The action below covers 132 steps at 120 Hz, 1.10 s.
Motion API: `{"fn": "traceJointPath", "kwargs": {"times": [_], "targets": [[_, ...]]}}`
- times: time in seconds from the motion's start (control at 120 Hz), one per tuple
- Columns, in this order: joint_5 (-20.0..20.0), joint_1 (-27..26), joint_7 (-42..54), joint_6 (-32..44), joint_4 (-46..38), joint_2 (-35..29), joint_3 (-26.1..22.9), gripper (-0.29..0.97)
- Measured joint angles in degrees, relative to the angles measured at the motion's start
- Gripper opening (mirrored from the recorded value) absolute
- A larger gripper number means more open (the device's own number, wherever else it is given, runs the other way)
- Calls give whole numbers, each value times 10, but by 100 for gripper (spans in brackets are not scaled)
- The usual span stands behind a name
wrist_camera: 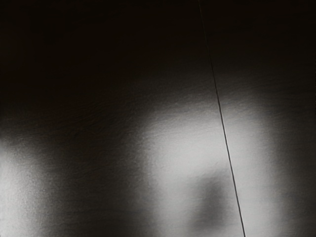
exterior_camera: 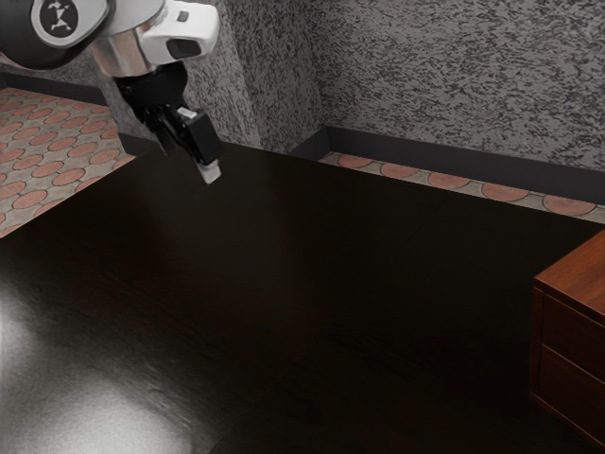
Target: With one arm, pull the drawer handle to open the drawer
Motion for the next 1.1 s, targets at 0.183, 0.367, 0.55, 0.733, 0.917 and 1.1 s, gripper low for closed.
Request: {"fn": "traceJointPath", "kwargs": {"times": [0.183,0.367,0.55,0.733,0.917,1.1], "targets": [[-9,4,17,23,4,0,3,68],[-15,8,102,5,72,-45,-187,68],[-26,295,201,-55,-53,-186,-529,68],[-67,343,274,12,-263,-251,-636,68],[-78,345,323,152,-292,-179,-701,68],[-22,342,352,240,-207,-38,-772,68]]}}
